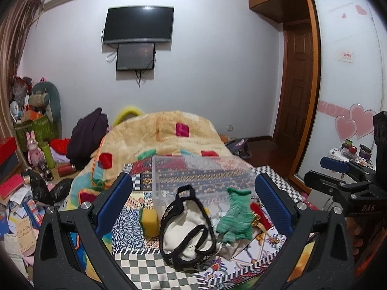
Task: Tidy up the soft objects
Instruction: 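Grasp the yellow-green sponge with the left tool while the right tool grasps the green glove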
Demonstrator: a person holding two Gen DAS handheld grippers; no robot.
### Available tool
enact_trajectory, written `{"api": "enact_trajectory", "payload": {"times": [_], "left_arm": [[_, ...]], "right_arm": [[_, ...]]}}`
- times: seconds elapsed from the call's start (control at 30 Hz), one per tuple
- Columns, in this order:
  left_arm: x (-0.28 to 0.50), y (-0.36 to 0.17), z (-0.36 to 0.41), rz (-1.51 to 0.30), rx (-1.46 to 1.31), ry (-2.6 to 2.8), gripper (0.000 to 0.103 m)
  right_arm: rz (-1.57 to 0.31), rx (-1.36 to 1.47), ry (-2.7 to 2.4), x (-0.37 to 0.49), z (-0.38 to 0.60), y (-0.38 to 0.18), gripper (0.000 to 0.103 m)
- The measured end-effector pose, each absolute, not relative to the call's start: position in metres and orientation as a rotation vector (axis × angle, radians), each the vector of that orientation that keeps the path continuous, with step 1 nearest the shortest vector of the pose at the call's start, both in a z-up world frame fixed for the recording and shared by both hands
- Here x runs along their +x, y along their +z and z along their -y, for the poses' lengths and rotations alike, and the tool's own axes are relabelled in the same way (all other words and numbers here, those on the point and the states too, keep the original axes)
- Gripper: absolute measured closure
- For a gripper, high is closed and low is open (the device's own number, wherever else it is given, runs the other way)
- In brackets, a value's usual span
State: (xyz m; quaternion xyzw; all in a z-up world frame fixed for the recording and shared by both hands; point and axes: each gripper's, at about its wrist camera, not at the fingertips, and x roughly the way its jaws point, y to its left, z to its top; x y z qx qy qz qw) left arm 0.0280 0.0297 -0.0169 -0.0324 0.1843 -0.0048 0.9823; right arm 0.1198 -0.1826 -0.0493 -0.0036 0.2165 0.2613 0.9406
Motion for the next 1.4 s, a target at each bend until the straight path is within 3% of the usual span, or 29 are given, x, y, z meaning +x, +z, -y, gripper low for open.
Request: {"api": "enact_trajectory", "payload": {"times": [0.07,0.37,0.7,0.93,1.07,1.17,1.27,1.4], "left_arm": [[0.035,-0.024,-0.035,-0.4,-0.063,0.002,0.014],[0.068,-0.069,-0.063,-0.537,-0.072,0.056,0.03],[0.096,-0.11,-0.095,-0.641,-0.136,0.096,0.049],[0.108,-0.134,-0.099,-0.705,-0.169,0.069,0.072],[0.107,-0.136,-0.096,-0.699,-0.157,0.06,0.075],[0.104,-0.133,-0.094,-0.683,-0.146,0.063,0.075],[0.101,-0.127,-0.095,-0.668,-0.148,0.065,0.075],[0.092,-0.11,-0.094,-0.623,-0.148,0.062,0.075]], "right_arm": [[-0.48,-0.009,0.53,0.128,0.183,-0.058,0.012],[-0.642,-0.019,0.563,0.154,0.17,-0.09,0.035],[-0.741,-0.018,0.641,0.173,0.139,-0.11,0.038],[-0.805,-0.035,0.649,0.188,0.124,-0.127,0.039],[-0.82,-0.045,0.662,0.189,0.121,-0.131,0.069],[-0.813,-0.045,0.668,0.188,0.121,-0.131,0.082],[-0.79,-0.053,0.674,0.184,0.12,-0.127,0.091],[-0.741,-0.06,0.677,0.175,0.123,-0.116,0.091]]}}
